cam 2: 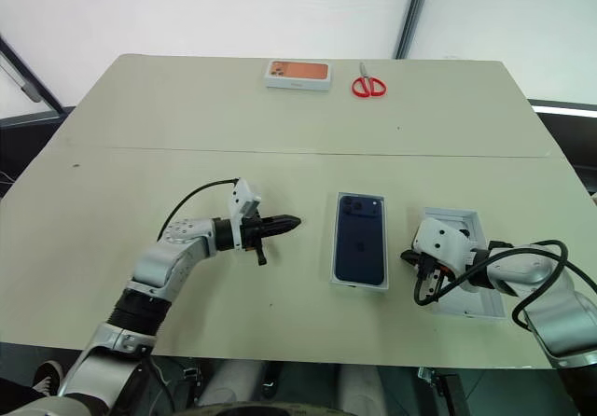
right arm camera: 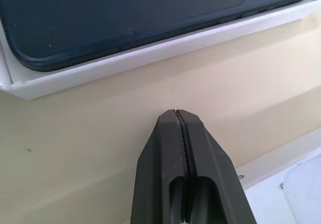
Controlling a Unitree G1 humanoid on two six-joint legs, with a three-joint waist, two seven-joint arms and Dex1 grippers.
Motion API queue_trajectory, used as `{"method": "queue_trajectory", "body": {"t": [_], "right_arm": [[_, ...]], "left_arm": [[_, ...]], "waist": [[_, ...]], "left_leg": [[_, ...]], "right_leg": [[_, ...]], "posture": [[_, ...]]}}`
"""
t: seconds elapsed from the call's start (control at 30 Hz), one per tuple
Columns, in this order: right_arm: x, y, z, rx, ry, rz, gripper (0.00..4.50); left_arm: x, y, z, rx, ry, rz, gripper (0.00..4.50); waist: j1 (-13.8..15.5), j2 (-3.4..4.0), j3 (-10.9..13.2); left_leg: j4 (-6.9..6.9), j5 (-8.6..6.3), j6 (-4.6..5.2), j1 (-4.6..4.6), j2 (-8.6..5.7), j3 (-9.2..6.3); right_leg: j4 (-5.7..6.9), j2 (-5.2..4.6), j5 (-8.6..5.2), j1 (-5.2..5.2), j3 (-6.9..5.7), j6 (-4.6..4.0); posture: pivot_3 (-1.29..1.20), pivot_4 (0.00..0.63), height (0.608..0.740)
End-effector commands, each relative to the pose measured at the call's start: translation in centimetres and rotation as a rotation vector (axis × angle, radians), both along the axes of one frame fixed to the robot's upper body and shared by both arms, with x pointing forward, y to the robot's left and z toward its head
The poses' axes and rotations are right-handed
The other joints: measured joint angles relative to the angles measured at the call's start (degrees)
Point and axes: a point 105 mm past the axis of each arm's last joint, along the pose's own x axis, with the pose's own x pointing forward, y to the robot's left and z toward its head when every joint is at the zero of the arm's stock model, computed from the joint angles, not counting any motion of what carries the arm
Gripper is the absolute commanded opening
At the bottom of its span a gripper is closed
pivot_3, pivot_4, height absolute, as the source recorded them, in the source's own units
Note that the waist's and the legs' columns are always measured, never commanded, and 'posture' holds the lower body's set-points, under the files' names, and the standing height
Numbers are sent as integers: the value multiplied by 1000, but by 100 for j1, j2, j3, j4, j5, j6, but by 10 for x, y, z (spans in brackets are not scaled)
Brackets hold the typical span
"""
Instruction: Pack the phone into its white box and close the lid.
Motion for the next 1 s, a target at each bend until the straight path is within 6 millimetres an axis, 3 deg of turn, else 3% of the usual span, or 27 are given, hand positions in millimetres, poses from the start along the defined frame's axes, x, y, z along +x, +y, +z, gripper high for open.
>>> {"method": "queue_trajectory", "body": {"t": [0.03,0.23,0.27,0.33,0.57,0.67,0.73,0.9,1.0], "right_arm": [[1,-9,6,-13,-11,-28,0],[7,0,20,126,14,-81,0],[7,5,24,165,23,-82,253],[9,9,34,214,14,-106,835],[10,9,52,260,-7,-228,4364],[11,7,63,332,-21,-327,4443],[9,4,62,306,-43,-358,4443],[10,-15,55,220,-85,-498,4443],[1,-13,48,228,-25,-524,4443]], "left_arm": [[-2,15,15,-15,-57,-1,53],[-1,28,22,-16,-53,0,53],[-2,30,27,-34,-57,-14,284],[-5,36,36,-62,-65,-35,884],[-24,56,56,-76,-96,-130,4390],[-36,66,64,-85,-152,-154,4456],[-47,75,57,-37,-204,-175,4456],[-56,89,45,29,-274,-130,4456],[-59,94,45,35,-297,-113,4456]], "waist": [[-9,0,0],[-11,2,2],[-12,3,2],[-12,6,5],[-25,14,8],[-26,17,10],[-25,19,10],[-3,20,10],[-4,20,11]], "left_leg": [[0,0,0,0,0,0],[-1,-1,0,-1,2,2],[-1,0,0,-1,2,1],[-3,-1,0,-3,3,1],[-12,-1,0,-5,7,6],[-13,-1,0,-5,8,7],[-19,-1,0,-7,9,10],[-39,0,0,-10,11,15],[-37,0,0,-11,10,17]], "right_leg": [[-1,0,0,0,0,0],[-2,-1,0,-3,2,-1],[-2,-1,0,-3,3,-1],[-1,-1,0,-7,3,-1],[-1,-1,-1,-17,10,-3],[-2,-3,-2,-20,14,-6],[-3,-6,-1,-26,20,-7],[-12,-10,-9,-36,29,-22],[-13,-12,-10,-36,30,-24]], "posture": [[0,150,740],[0,150,740],[0,150,740],[0,150,740],[0,150,740],[0,150,740],[0,150,740],[0,150,740],[0,150,740]]}}
